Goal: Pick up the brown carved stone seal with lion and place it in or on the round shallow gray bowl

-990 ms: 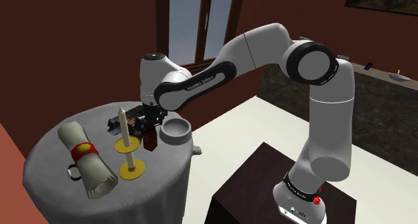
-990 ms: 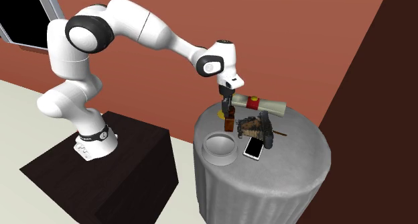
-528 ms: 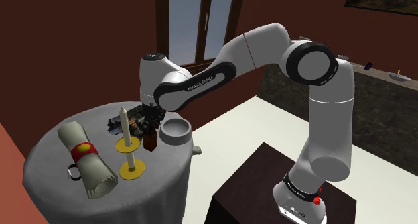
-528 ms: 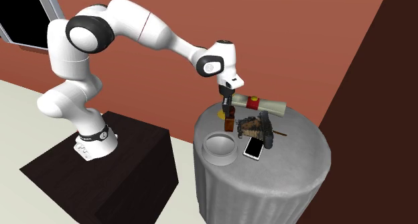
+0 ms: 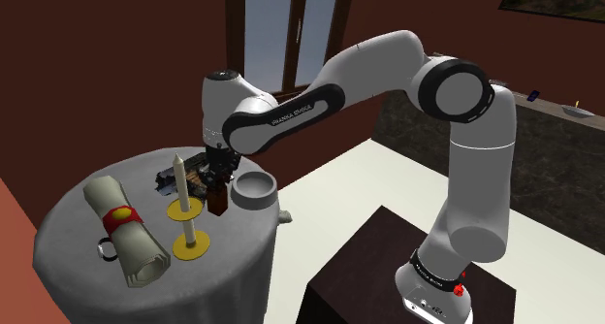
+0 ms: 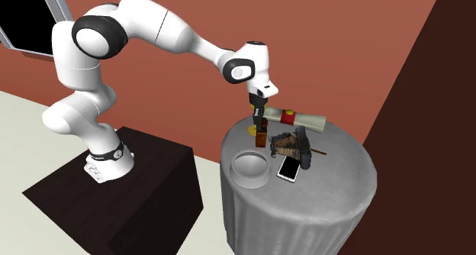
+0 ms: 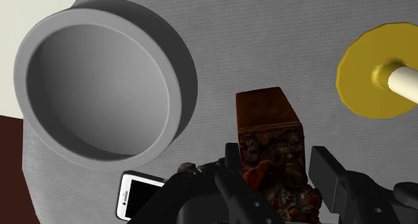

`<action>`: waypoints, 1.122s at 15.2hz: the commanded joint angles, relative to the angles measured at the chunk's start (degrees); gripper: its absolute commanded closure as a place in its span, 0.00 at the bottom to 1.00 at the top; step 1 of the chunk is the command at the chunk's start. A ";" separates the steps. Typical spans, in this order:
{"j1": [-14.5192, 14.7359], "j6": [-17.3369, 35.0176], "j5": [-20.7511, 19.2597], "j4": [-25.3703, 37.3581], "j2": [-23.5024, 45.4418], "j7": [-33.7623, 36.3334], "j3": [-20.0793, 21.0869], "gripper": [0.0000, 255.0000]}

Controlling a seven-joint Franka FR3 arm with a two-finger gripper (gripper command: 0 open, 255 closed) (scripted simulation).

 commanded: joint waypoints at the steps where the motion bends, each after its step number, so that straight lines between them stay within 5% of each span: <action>1: -0.04 -1.23 0.37 0.65 -0.63 -0.23 0.20 1.00; 17: -0.43 -11.82 2.88 7.54 -4.70 -2.33 1.22 1.00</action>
